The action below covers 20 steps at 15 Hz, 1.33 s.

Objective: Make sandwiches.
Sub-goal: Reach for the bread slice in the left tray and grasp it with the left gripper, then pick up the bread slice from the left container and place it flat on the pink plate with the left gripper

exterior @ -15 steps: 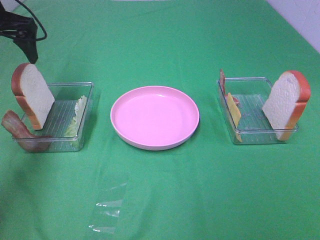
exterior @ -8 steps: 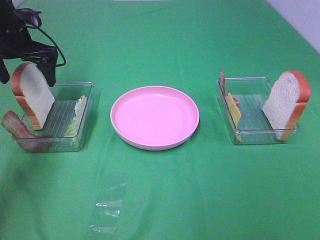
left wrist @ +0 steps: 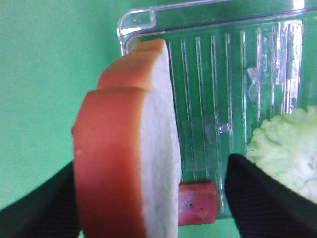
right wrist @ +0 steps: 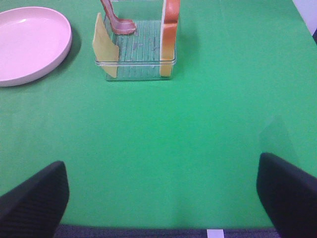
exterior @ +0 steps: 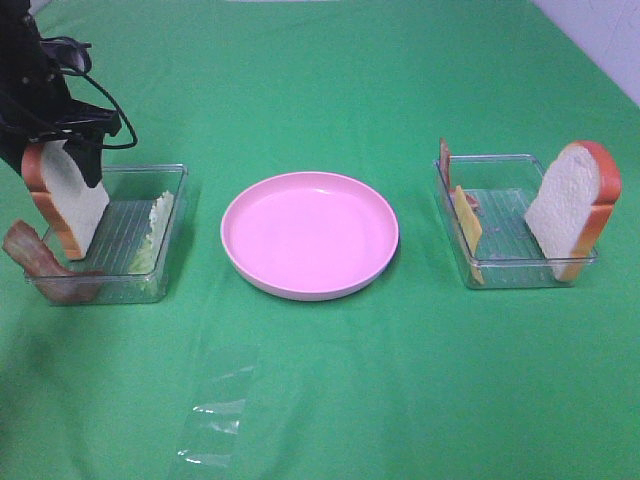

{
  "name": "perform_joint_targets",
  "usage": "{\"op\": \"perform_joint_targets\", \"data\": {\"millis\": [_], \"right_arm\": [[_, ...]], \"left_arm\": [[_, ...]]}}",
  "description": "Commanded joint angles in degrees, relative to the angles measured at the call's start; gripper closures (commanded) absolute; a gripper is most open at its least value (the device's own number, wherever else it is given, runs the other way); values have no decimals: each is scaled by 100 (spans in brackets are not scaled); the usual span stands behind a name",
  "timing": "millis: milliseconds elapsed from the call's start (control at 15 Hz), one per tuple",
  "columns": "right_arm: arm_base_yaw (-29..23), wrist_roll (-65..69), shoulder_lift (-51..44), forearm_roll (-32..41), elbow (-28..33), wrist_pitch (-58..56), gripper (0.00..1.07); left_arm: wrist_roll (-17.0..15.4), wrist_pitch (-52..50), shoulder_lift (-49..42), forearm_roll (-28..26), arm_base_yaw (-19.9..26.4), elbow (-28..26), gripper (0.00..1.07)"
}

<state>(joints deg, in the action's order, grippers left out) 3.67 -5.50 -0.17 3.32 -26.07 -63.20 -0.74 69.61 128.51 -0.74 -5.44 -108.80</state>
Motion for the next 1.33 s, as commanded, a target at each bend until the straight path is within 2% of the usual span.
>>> {"op": "perform_joint_targets", "data": {"millis": [67,533,600,733,800,1133,1333], "right_arm": [[29,-6,-143,17,11,29,9],[29,-6,-143,17,11,29,9],[29,-6,-143,17,11,29,9],[29,-6,-143,17,11,29,9],[29,-6,-143,17,11,29,9],[29,-6,-143,17,11,29,9],[29,-6,-143,17,11,29,9]], "left_arm": [[11,246,29,-40,-23,-17,58],[6,327,29,-29,-23,-17,61],[6,332,29,0,-23,-17,70],[17,407,29,17,-23,-17,99],[17,435,29,17,-23,-17,107],[11,602,-34,17,-23,-17,107],[11,602,-573,0,-23,-17,107]]}}
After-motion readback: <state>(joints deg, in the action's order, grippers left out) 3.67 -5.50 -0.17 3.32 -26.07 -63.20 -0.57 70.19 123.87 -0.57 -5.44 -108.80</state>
